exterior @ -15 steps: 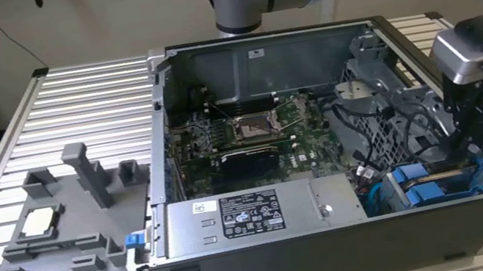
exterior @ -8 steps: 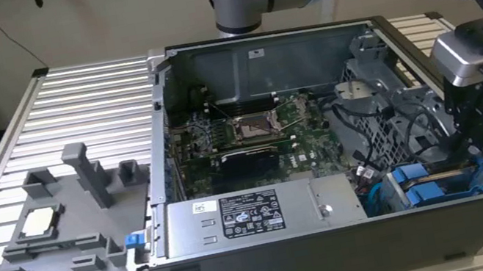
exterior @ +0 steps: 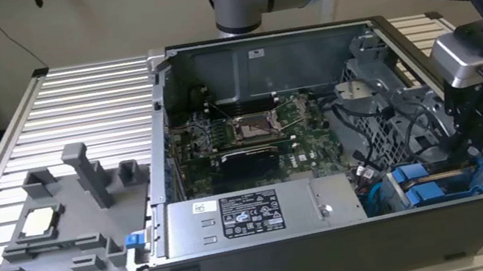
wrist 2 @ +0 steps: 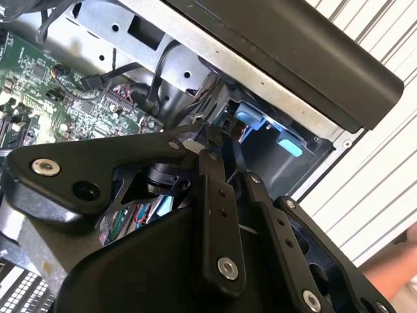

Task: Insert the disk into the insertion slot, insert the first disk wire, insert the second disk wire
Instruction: 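Insert the first disk wire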

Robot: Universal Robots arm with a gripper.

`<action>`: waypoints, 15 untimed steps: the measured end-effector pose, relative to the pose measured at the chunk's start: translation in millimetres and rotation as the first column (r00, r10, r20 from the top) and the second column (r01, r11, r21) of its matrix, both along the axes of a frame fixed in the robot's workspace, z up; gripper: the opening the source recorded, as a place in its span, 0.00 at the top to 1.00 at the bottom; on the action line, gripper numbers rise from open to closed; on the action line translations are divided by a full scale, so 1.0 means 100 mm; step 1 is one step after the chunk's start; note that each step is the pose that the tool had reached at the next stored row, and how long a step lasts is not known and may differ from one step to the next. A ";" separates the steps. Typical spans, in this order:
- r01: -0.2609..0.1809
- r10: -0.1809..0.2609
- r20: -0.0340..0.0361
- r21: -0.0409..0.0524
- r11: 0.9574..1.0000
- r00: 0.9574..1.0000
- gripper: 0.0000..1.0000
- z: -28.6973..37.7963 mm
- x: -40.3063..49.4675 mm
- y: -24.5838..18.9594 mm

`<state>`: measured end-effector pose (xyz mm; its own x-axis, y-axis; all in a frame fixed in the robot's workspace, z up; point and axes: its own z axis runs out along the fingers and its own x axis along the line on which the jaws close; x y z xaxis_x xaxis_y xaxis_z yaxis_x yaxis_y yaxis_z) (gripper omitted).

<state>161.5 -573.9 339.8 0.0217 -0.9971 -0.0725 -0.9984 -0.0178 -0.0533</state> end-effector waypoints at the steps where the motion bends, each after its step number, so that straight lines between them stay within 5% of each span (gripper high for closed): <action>1: 0.001 -0.001 0.000 0.000 1.000 1.000 0.81 -0.002 0.000 0.000; 15: 0.008 -0.008 0.001 -0.001 1.000 1.000 0.81 -0.091 -0.001 0.000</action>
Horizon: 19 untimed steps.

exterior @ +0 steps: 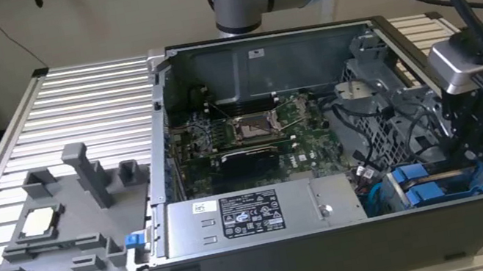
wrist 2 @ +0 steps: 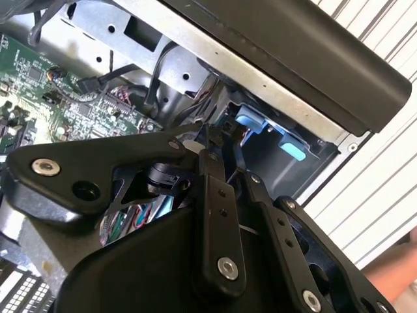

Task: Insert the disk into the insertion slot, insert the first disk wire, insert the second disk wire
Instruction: 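Insert the first disk wire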

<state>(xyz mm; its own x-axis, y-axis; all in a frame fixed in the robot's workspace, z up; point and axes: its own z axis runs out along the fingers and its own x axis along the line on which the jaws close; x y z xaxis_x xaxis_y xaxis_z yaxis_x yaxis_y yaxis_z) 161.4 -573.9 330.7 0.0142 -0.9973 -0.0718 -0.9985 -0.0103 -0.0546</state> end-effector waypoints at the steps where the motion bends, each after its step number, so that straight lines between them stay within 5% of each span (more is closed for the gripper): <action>1: 0.000 0.000 0.000 0.000 1.000 1.000 0.81 -0.002 0.000 0.000; 8: 0.000 0.000 0.000 0.002 1.000 1.000 0.73 0.005 0.001 0.000; 15: 0.001 -0.001 0.000 0.002 1.000 1.000 0.73 0.292 0.000 -0.001; 19: 0.002 -0.002 0.000 0.002 1.000 1.000 0.73 0.360 0.000 -0.001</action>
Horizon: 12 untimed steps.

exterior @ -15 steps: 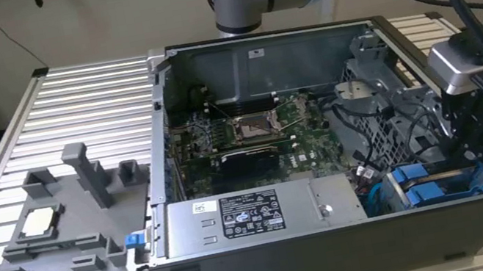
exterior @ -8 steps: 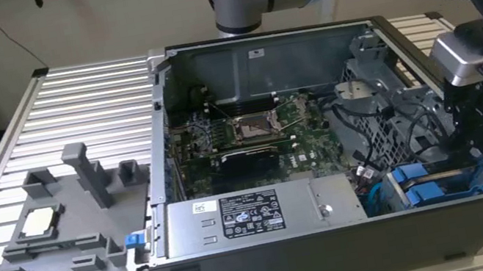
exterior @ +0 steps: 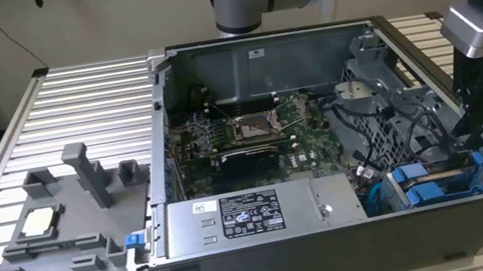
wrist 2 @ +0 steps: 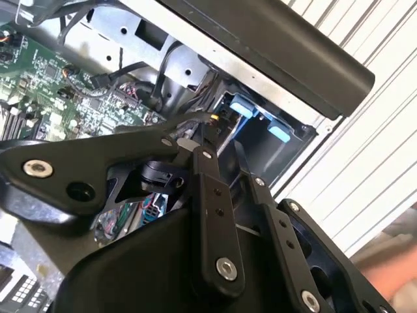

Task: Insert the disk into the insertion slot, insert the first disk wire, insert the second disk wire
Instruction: 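Insert the first disk wire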

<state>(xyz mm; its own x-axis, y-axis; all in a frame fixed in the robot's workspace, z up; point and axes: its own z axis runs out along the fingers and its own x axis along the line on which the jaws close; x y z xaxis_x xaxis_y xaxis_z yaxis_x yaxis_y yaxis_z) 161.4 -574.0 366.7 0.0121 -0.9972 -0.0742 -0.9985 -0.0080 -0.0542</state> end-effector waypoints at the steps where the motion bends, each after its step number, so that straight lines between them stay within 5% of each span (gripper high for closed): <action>1: 0.000 0.000 0.000 0.000 1.000 1.000 0.73 0.000 0.000 0.000; 8: 0.002 -0.002 0.000 0.000 1.000 1.000 0.73 0.003 0.000 0.000; 12: 0.005 -0.005 -0.007 0.001 1.000 1.000 0.73 0.015 -0.033 0.003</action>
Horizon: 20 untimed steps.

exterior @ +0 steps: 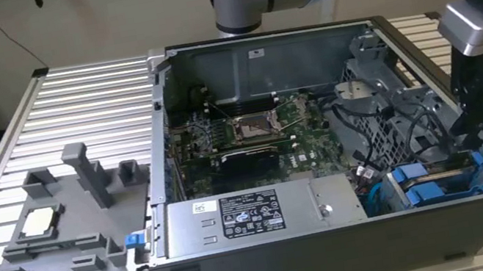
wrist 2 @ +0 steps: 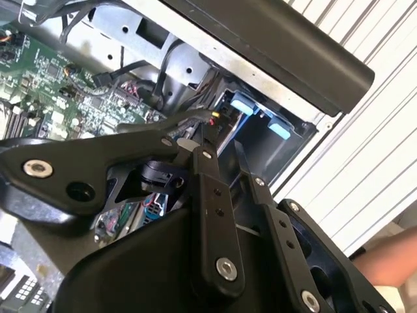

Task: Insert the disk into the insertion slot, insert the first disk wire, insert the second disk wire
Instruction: 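Insert the first disk wire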

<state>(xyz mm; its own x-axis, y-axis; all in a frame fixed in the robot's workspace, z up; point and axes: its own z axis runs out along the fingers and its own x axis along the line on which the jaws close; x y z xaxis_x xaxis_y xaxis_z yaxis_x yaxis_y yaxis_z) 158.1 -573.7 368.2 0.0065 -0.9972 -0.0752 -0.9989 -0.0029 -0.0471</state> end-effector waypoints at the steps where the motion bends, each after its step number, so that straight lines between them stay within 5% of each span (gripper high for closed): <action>1: 0.000 0.000 -0.003 0.002 1.000 1.000 0.73 0.006 -0.022 0.003; 6: 0.000 0.000 -0.015 0.019 1.000 1.000 0.73 0.043 -0.110 0.032; 14: 0.001 0.001 -0.017 0.086 0.996 1.000 0.73 0.090 -0.218 0.059; 18: 0.002 0.001 -0.028 0.098 0.995 1.000 0.73 0.121 -0.240 0.094; 20: 0.002 0.001 -0.032 0.098 0.995 0.999 0.73 0.129 -0.248 0.164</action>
<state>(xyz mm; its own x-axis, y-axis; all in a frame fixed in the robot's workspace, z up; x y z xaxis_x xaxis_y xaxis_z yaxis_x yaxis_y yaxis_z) 133.3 -557.3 381.1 0.0023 -0.9850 -0.1725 -0.9999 0.0003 -0.0152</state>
